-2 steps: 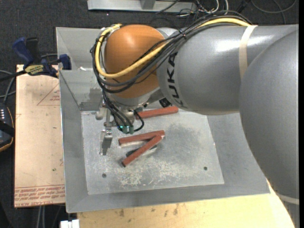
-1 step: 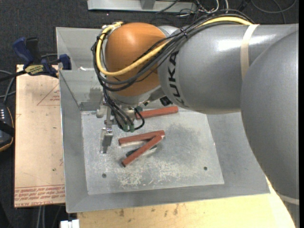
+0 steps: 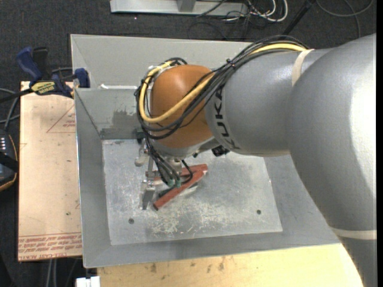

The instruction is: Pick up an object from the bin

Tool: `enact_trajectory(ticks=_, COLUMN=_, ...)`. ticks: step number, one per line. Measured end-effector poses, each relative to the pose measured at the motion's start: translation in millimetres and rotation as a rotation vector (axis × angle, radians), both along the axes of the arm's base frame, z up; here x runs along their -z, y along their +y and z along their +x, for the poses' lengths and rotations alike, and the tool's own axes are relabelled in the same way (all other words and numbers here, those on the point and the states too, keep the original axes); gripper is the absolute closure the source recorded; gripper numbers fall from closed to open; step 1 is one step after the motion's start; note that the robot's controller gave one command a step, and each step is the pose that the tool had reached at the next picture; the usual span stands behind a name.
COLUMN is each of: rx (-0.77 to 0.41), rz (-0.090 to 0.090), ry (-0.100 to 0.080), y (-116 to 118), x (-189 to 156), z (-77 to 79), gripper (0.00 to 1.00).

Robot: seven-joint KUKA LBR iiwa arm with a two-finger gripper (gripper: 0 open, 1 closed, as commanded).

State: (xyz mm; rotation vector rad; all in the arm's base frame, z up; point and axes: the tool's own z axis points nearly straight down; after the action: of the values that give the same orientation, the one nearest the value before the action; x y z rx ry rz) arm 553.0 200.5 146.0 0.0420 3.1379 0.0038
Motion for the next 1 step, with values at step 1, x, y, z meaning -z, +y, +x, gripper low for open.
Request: enact_trajectory(ticks=1, rx=-0.173, rz=-0.002, ry=0.007, y=-43.4, x=-2.4, z=26.0, gripper=0.0)
